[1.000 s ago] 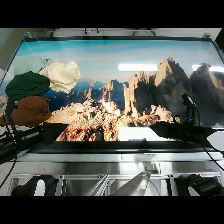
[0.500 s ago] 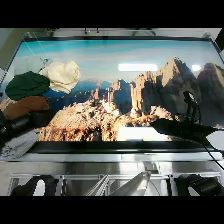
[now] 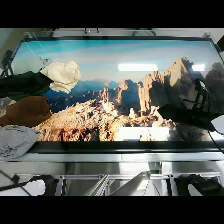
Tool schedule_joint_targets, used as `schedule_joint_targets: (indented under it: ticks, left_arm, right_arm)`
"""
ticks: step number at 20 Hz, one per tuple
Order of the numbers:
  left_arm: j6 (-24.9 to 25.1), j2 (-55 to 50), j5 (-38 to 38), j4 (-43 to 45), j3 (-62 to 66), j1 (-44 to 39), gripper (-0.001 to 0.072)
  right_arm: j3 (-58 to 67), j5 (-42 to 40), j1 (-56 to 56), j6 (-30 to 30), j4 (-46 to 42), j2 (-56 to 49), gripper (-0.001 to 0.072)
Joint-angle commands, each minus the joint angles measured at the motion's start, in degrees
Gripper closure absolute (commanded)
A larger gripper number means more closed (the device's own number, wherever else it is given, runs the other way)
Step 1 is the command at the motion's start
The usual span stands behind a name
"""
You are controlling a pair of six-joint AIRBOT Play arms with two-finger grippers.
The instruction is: Fold the shirts.
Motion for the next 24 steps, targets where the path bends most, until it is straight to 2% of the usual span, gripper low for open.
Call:
schedule_joint_targets:
  ticks: [1,5,10,11,12,13,14,17,19,22,23,24]
  left_arm:
    - [-1.8,-16.5,-1.2,1.1,10.8,-0.9,-0.0005]
    - [-7.7,-24.7,-2.1,9.6,17.9,-3.1,-0.0005]
    - [-8.2,-31.4,-4.0,9.6,25.1,-6.3,-0.0004]
    - [-8.5,-32.2,-4.5,9.6,26.6,-6.8,0.0017]
    - [-8.6,-32.6,-5.3,9.6,28.1,-7.1,0.0146]
    - [-8.6,-32.6,-6.0,9.6,29.2,-7.1,0.0367]
    - [-8.6,-32.5,-8.4,9.5,31.2,-7.1,0.0697]
    - [-8.6,-31.4,-17.7,9.0,37.8,-7.3,0.0704]
    - [-8.6,-29.9,-24.5,5.0,41.4,-8.2,0.0707]
    - [-12.5,-26.4,-32.9,0.3,43.8,-11.2,0.0707]
    - [-14.3,-24.5,-34.7,0.8,43.4,-12.7,0.0707]
    - [-16.0,-21.9,-36.2,0.9,42.5,-14.5,0.0708]
  right_arm:
    - [0.9,-0.1,-3.2,-0.2,-0.2,-3.8,0.0334]
    - [0.9,-0.1,-3.2,-0.2,-0.2,-6.6,0.0351]
    - [0.9,-0.2,-3.2,-0.2,-0.2,-6.9,0.0351]
    - [0.9,-0.2,-3.2,-0.2,-0.2,-6.9,0.0351]
    - [0.9,-0.2,-3.2,-0.2,-0.2,-6.9,0.0351]
    - [0.9,0.0,-3.2,-0.2,-0.2,-6.9,0.0351]
    - [0.9,-0.1,-3.2,-0.2,-0.2,-6.9,0.0351]
    - [0.9,-0.3,-3.2,-0.2,-0.1,-7.0,0.0352]
    - [0.9,-0.2,-3.2,-0.2,-0.1,-7.0,0.0352]
    - [1.0,2.6,-3.1,-1.2,-0.1,-6.9,0.0353]
    - [1.0,5.2,-3.1,-2.1,-0.1,-6.9,0.0407]
    - [1.0,7.9,-3.1,-2.7,-0.1,-6.9,0.0564]
